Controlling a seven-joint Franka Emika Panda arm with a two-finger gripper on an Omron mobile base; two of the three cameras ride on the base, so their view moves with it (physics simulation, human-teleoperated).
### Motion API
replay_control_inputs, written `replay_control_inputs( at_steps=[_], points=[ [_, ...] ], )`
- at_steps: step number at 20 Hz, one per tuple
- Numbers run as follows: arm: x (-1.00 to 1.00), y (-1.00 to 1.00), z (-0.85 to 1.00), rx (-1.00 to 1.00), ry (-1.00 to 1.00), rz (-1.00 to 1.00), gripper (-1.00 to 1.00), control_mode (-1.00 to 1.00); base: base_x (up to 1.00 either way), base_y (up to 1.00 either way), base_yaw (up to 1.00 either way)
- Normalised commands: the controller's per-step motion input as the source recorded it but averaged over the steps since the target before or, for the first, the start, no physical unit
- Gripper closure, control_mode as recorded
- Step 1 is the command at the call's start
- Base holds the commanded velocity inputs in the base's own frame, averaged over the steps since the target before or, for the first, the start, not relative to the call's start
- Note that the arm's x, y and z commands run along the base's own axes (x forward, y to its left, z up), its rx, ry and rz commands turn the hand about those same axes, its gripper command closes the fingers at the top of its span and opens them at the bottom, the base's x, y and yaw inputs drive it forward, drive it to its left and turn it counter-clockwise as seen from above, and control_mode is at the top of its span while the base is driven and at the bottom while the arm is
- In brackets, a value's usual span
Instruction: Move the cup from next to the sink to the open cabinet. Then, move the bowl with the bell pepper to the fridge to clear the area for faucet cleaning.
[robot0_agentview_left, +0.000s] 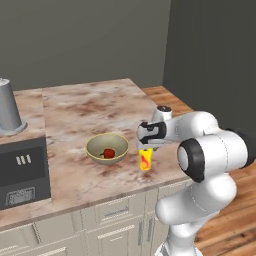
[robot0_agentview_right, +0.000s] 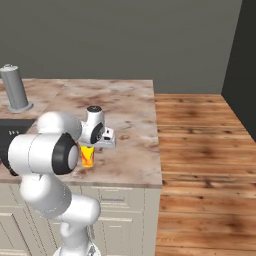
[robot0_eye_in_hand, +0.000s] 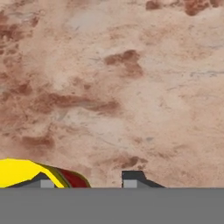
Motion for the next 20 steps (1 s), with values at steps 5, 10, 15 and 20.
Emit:
replay_control_inputs(
  at_steps=[5, 10, 15, 20],
  points=[
    [-0.30, 0.00, 0.09, 0.00, -0.10, 0.00, 1.00, -1.00, 0.00, 0.00, 0.00],
    [-0.30, 0.00, 0.48, 0.00, -0.26, 0.00, 1.00, -1.00, 0.00, 0.00, 0.00],
    [-0.25, 0.00, 0.95, 0.00, -0.34, 0.00, 1.00, -1.00, 0.00, 0.00, 0.00],
    [-0.42, 0.00, 0.79, 0.00, -0.35, 0.00, 1.00, -1.00, 0.00, 0.00, 0.00]
  ],
)
